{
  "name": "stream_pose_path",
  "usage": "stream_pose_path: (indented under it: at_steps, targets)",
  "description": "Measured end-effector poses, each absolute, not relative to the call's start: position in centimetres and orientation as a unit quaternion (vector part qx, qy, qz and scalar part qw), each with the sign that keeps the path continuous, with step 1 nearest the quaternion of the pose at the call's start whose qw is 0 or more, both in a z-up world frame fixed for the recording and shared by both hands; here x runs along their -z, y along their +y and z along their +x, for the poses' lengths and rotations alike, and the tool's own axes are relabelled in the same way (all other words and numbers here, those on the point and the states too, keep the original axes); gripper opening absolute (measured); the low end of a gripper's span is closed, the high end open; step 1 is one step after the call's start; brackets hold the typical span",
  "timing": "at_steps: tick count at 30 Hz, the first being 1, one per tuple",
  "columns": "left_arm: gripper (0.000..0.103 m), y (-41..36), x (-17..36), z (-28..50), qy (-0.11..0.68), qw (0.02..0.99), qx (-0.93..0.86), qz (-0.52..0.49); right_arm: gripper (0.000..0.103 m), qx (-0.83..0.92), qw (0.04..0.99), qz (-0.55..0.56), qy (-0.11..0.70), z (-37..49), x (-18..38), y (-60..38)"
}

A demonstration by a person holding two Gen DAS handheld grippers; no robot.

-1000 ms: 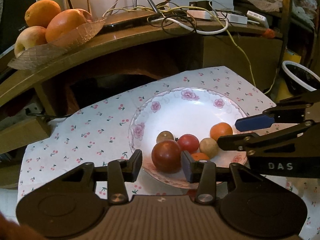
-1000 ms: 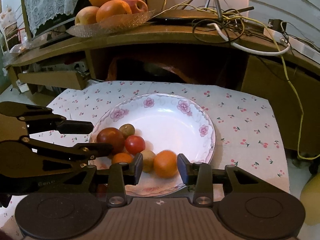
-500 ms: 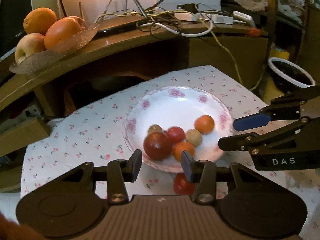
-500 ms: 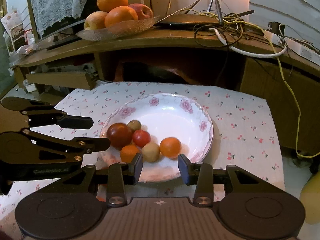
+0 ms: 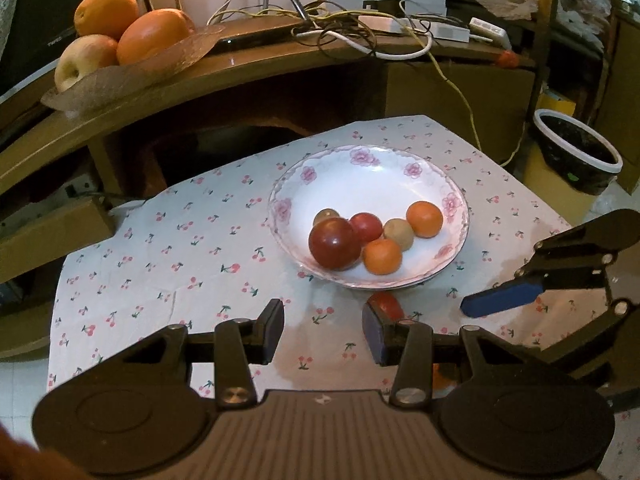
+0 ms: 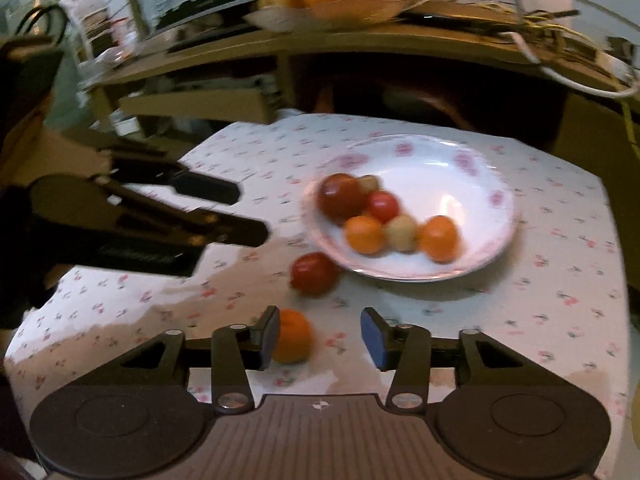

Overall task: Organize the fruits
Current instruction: 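Grasp a red tomato with the left tool while the right tool grasps an orange, then carry the tomato and orange into the plate and open both tools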

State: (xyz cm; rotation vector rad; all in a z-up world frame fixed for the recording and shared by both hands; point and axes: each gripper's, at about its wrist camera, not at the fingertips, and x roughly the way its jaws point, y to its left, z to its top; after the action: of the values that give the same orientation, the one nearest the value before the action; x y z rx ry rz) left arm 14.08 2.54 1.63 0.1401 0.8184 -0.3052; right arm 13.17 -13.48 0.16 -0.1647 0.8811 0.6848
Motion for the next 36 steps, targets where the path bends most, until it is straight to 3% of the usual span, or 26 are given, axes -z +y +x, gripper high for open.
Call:
stream_pose_path:
  at_steps: [7,9,25,31,36]
  targets:
    - [0.049,2.8,-1.3,14.0,0.403,0.900,0.156,0.058,0.046,-0.330,0.832,-0.091,0.436,13.7,1.4,-11.7]
    - [0.049,2.5,-1.2,14.1,0.406,0.898,0.161,0.057,0.033,-0.334,0.825,-0.094,0.447,13.8,1.8,-11.3]
    - [0.048,-2.1,2.0,16.0,0.435,0.878,0.185,0.070,0.033,-0.278,0.832,-0.081,0.473,13.6,1.2,-16.4]
    - [0.033,-2.6,2.6,16.5,0.440,0.879,0.174,0.067,0.033,-0.266,0.836,-0.077,0.474,13.6,1.1,-17.3]
    - [0.033,-2.7,2.5,15.8,0.440,0.878,0.174,0.070,0.033,-0.258,0.838,-0.081,0.474,13.7,0.9,-17.5]
